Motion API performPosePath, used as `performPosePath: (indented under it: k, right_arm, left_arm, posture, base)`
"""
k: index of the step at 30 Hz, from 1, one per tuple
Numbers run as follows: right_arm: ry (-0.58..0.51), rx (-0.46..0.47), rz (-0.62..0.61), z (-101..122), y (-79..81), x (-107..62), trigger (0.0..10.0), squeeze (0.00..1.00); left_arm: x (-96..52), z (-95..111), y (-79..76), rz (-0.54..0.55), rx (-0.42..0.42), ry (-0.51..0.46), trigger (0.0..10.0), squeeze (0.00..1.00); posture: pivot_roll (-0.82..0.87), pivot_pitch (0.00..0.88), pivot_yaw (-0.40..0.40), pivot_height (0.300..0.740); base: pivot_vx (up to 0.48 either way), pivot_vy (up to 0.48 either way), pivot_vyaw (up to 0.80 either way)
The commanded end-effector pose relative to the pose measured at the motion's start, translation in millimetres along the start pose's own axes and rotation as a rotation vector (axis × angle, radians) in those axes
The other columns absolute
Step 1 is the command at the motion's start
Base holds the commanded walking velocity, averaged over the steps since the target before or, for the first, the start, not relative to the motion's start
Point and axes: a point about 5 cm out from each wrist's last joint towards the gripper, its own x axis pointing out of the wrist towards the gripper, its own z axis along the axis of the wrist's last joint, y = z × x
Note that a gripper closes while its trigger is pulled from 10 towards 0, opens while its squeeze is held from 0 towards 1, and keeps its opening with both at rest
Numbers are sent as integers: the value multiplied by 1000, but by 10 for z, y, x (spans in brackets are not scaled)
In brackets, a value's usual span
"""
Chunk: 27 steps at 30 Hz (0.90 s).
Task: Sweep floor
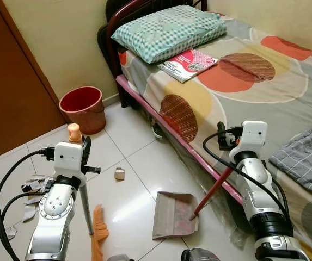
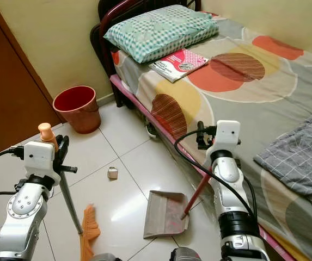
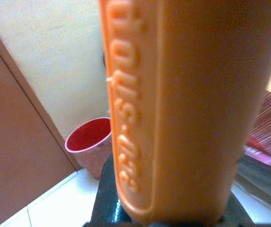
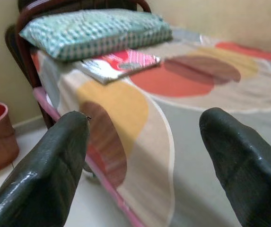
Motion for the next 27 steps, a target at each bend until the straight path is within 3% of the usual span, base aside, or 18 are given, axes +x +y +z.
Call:
performPosePath:
  k: [1,7,13,19,27]
  right_arm:
    - [-33,-9,9,75,18,-2,10000,0]
    - [-69,-36,-25,54,42,-157,10000,0]
    - [-31,5,-35,-70,108,-323,10000,0]
    - [-26,-1,-58,-110,115,-365,10000,0]
    - [-5,17,-103,-167,53,-357,10000,0]
  left_arm:
    - [13,13,39,10,21,-7,10000,0]
    - [57,24,39,-12,21,-11,10000,0]
    - [48,53,47,-38,35,-13,10000,0]
    - [9,24,87,-43,42,-1,10000,0]
    - [13,26,11,-71,37,2,10000,0]
  posture:
    - [11,30,72,740]
    - [-6,33,94,740]
    - [8,47,125,740]
    - [5,55,141,740]
    - [7,56,153,740]
  base:
    - [0,0,0]
    - [0,0,0]
    - [0,0,0]
    - [0,0,0]
    - [0,0,0]
